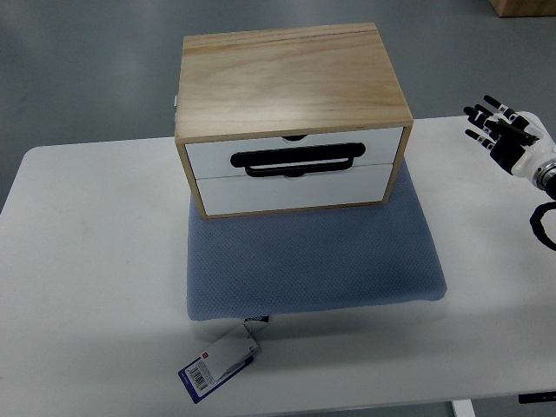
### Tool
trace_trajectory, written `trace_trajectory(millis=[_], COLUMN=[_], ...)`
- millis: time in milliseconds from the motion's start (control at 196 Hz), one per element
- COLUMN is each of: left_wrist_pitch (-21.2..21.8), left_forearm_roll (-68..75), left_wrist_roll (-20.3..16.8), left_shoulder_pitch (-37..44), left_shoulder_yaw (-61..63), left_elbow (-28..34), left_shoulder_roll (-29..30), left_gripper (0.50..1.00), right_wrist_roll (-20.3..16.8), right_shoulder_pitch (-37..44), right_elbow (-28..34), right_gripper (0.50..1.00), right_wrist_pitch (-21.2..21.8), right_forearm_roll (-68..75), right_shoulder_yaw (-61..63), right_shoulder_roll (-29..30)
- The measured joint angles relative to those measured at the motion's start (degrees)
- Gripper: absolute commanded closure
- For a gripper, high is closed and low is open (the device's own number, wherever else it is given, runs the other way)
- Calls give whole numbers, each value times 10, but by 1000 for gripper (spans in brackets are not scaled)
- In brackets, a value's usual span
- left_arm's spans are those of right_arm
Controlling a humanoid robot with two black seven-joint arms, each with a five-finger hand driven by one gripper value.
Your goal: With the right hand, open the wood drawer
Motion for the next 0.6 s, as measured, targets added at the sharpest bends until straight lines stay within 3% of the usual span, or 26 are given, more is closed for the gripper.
trace_trajectory(millis=[598], left_wrist_pitch=[1], left_forearm_roll=[2], left_wrist_roll=[0], left_shoulder_pitch=[0], left_shoulder_yaw=[-2], left_elbow=[1], left_shoulder_roll=[0], left_gripper=[500], right_wrist_roll=[0], right_shoulder_pitch=[0], right_elbow=[0], right_gripper=[566], right_wrist_pitch=[3], right_forearm_roll=[1], right_shoulder_yaw=[0], right_shoulder_roll=[3])
